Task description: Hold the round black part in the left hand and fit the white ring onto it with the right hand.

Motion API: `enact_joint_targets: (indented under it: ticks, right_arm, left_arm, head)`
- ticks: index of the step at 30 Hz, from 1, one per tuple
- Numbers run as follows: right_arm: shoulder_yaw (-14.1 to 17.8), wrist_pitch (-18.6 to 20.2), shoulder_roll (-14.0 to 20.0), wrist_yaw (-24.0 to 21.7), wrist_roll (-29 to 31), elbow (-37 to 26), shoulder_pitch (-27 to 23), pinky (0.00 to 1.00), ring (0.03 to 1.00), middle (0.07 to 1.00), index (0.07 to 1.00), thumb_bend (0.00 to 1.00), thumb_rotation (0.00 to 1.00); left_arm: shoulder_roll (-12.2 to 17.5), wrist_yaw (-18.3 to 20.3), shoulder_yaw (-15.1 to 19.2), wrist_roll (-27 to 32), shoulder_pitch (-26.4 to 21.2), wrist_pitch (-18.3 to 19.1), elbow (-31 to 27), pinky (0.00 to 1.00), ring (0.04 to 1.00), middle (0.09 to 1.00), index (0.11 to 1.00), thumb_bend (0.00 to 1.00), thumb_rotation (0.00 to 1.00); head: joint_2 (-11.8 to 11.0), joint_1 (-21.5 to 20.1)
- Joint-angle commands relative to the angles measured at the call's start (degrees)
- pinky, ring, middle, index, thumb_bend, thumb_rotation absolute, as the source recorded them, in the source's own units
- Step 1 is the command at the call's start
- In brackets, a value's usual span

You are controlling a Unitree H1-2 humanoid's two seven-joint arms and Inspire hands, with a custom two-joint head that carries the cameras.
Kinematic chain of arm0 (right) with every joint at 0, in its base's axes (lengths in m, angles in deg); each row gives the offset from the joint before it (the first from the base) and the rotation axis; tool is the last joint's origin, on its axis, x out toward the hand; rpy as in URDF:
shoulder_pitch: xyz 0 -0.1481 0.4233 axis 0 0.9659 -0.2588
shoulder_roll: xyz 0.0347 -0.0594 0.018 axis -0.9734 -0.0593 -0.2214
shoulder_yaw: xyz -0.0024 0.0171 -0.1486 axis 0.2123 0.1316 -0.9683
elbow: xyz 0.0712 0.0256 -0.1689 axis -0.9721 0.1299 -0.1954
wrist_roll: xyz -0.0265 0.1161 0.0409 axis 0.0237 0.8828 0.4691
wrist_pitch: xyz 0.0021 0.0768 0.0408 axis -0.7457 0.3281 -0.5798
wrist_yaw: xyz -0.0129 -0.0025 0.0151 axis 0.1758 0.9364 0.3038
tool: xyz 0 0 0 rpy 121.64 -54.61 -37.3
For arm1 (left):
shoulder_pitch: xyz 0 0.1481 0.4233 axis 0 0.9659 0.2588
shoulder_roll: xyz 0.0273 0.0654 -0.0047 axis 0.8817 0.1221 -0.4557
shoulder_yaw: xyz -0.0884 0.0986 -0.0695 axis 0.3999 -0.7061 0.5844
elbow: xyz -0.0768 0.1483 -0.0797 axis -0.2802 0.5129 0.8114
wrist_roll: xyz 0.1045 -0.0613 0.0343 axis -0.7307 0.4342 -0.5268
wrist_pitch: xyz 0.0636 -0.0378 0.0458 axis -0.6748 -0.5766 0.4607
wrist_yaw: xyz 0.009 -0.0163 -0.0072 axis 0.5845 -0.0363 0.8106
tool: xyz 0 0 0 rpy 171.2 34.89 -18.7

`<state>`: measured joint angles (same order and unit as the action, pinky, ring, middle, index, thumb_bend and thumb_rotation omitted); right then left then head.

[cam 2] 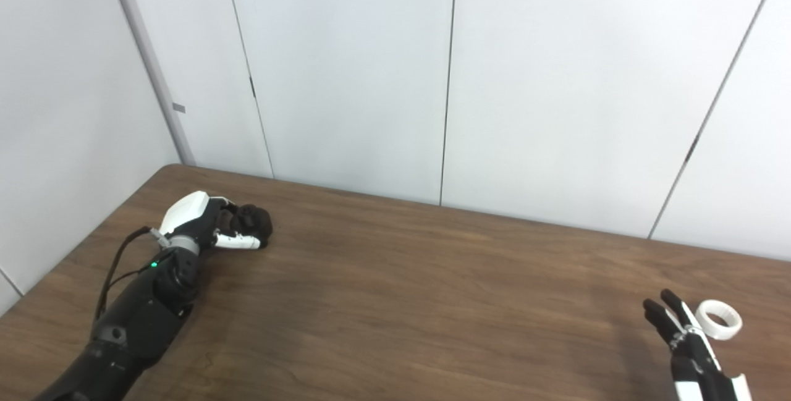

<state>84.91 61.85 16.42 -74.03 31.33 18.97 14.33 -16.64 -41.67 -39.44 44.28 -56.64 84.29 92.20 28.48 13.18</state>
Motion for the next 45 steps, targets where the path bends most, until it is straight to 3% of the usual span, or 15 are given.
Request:
enact_joint_targets:
  ticks: [1,17,22,25,27,29,37,45]
  right_arm:
    - [-0.8,0.8,-1.9,0.6,0.2,3.0,4.9,0.99,0.903,0.875,0.919,0.62,0.94]
    - [-1.2,2.2,-1.5,0.3,-0.1,2.1,5.3,1.0,0.92,0.894,0.939,0.62,0.95]
    - [-1.2,2.6,-1.5,0.5,-0.3,1.7,5.4,1.0,0.924,0.893,0.941,0.63,0.96]
    - [-1.3,2.3,-1.4,0.4,-0.4,1.8,5.4,1.0,0.921,0.893,0.943,0.62,0.97]
    - [-1.3,2.6,-1.5,0.4,-0.3,1.7,5.4,1.0,0.922,0.895,0.945,0.62,0.97]
    - [-1.3,2.5,-1.4,0.2,-0.2,1.6,5.6,1.0,0.922,0.894,0.944,0.63,0.97]
    - [-1.3,3.1,-1.6,0.5,-0.4,1.2,5.7,1.0,0.925,0.895,0.94,0.62,0.97]
    - [-1.3,3.5,-1.4,0.4,-0.3,1.0,5.8,1.0,0.933,0.9,0.945,0.64,0.98]
  left_arm:
    - [1.0,-1.7,0.5,-0.3,-2.4,-1.0,-0.7,1.0,0.964,0.895,0.757,0.86,0.28]
    - [0.5,-1.5,0.7,-0.3,-2.3,-0.1,-1.4,0.98,0.956,0.89,0.753,0.85,0.25]
    - [0.5,-2.1,1.2,0.3,-2.3,-1.9,-0.9,0.98,0.949,0.873,0.699,0.84,0.22]
    - [0.1,-3.5,2.0,1.3,-2.1,-3.6,-0.3,0.98,0.942,0.859,0.635,0.81,0.15]
    - [-0.5,-5.0,2.9,2.2,-2.0,-5.0,0.3,0.96,0.935,0.842,0.523,0.58,0.08]
    - [-1.0,-6.2,4.0,3.0,-1.8,-6.0,0.3,0.93,0.914,0.81,0.496,0.54,0.06]
    - [-1.2,-7.2,4.4,3.4,-1.4,-7.7,-0.1,0.86,0.866,0.782,0.485,0.52,0.04]
    - [-1.1,-7.7,4.3,3.4,-1.1,-8.4,-0.2,0.86,0.877,0.799,0.484,0.52,0.04]
  head:
    - [0.0,0.1]
    - [0.2,-0.3]
    - [0.2,-0.4]
    - [0.2,-0.4]
    - [0.2,-0.4]
    - [0.3,-0.4]
    - [0.3,-0.4]
    - [0.4,-0.3]
